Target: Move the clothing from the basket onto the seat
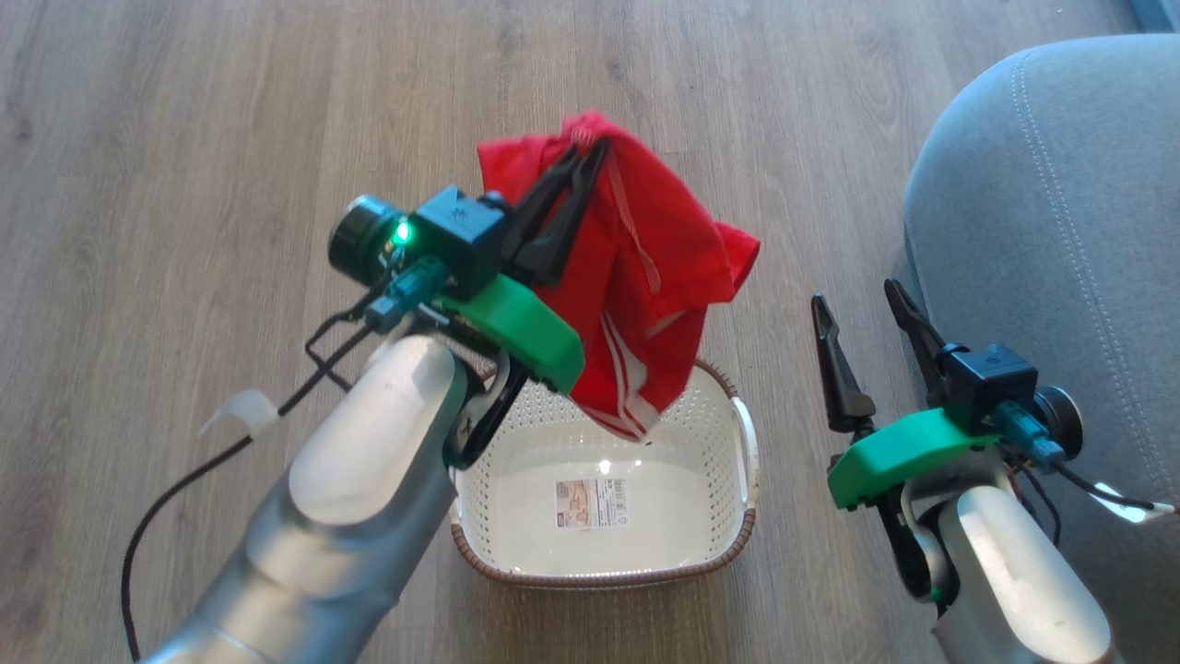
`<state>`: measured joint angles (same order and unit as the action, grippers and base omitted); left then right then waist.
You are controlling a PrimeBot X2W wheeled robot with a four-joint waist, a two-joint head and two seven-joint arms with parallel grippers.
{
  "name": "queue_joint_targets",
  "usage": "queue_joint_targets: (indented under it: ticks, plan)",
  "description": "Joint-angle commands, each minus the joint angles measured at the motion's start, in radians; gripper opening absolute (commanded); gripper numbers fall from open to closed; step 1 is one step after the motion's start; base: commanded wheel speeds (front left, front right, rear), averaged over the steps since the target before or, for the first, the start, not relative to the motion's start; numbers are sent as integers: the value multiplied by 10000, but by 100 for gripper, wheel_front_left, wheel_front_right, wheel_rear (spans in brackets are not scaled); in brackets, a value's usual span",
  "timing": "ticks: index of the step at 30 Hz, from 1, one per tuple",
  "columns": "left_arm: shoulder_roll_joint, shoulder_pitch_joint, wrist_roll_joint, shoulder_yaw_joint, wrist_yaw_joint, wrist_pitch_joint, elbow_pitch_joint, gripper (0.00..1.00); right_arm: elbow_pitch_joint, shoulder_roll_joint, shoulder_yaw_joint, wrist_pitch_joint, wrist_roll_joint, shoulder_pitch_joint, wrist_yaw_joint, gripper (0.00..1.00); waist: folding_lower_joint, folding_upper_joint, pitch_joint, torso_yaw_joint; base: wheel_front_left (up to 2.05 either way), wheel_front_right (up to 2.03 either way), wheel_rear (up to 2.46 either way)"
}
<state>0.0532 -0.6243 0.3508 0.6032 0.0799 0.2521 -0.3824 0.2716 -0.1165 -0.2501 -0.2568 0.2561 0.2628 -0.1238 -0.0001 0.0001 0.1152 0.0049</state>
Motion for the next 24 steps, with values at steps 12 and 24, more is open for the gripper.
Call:
queue_joint_targets:
  ticks: [12,24]
  plan:
    - [256,-863,5,-342,-213,-230,942,0,-497,160,-331,-49,103,217,-69,100,1,-1,98,-119,0,0,0]
    - [227,-873,37,-67,-213,-221,959,0,-2677,-193,-2501,-49,657,1416,-69,100,1,-1,270,-111,0,0,0]
